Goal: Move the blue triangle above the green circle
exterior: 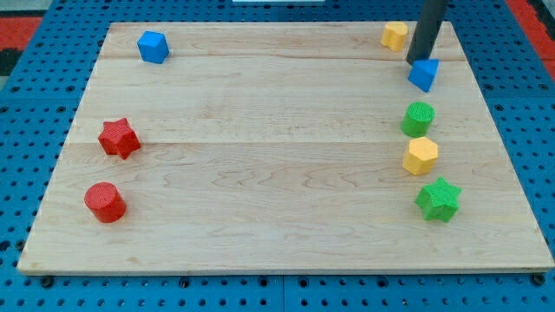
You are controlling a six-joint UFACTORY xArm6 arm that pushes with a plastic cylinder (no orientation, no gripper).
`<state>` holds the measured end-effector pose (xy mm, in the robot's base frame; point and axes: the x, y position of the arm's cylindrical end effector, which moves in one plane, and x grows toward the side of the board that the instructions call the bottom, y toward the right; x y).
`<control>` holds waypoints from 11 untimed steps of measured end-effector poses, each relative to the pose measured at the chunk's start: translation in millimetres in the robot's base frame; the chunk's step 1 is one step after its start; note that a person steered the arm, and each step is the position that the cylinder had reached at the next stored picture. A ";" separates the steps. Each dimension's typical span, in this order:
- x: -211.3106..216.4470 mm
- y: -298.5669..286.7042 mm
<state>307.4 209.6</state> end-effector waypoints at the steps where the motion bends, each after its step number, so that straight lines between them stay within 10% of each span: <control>1: 6.7 14.8; 3: 25.4 103.0; 11: 20.4 27.4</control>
